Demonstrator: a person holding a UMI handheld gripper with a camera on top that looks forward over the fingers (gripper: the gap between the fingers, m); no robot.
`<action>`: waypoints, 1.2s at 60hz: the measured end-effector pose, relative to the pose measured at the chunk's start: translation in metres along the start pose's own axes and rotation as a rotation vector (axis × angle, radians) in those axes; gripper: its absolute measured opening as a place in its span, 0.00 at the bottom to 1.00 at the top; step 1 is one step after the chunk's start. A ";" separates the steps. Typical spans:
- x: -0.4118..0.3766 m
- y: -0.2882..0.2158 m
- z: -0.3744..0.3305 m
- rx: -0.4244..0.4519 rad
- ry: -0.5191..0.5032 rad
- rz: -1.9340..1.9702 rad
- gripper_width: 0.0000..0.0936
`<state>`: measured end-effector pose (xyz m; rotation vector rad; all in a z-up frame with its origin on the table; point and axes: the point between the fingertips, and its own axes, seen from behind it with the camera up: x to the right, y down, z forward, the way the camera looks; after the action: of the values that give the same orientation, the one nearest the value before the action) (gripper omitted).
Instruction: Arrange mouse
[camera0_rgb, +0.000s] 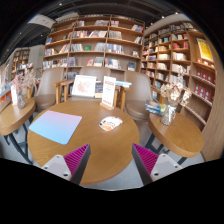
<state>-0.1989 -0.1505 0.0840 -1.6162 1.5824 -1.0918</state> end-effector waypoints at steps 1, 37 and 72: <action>-0.005 0.001 0.003 -0.005 -0.006 0.003 0.91; -0.031 0.004 0.139 -0.174 -0.050 0.024 0.91; -0.039 -0.021 0.242 -0.247 -0.090 0.088 0.92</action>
<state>0.0258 -0.1386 -0.0159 -1.7095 1.7655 -0.7911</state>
